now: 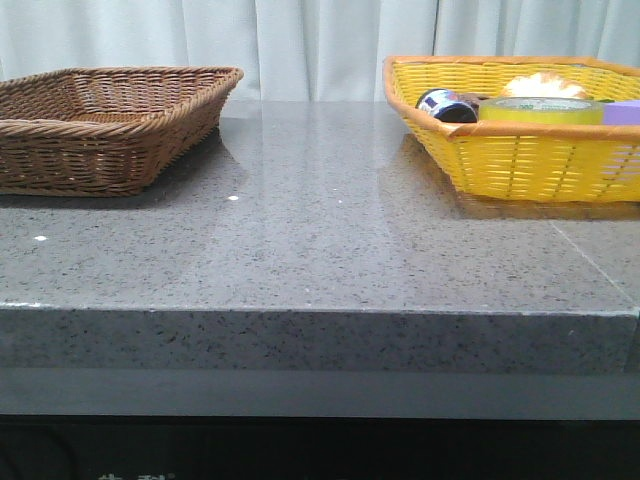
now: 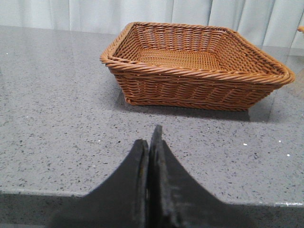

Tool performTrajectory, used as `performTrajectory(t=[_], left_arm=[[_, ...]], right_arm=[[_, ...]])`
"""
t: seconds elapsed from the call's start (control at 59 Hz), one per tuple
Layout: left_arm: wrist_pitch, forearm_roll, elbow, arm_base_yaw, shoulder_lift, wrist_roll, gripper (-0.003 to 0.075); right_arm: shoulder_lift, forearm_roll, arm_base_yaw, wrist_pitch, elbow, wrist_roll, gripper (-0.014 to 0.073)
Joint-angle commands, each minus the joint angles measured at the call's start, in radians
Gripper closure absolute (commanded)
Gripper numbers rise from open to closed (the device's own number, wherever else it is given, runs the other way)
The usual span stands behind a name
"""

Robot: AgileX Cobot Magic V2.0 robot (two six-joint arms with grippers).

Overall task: Transfer tape with both arms
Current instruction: 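Move the right gripper over the yellow basket toward the tape roll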

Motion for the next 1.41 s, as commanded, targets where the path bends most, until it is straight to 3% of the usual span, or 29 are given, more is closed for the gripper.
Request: performTrajectory(t=[0.0,1.391], left_arm=[[-0.088,-0.003,0.039,0.001,-0.017,0.000,0.0740],[-0.088,-0.003,0.039,0.001,-0.017,0.000,0.0740]], right_arm=[[-0.025,0.003,-0.006,-0.075,-0.026,-0.003,0.0643],[-0.025,-0.010,-0.006,-0.114,-0.026,-0.003,0.0643]])
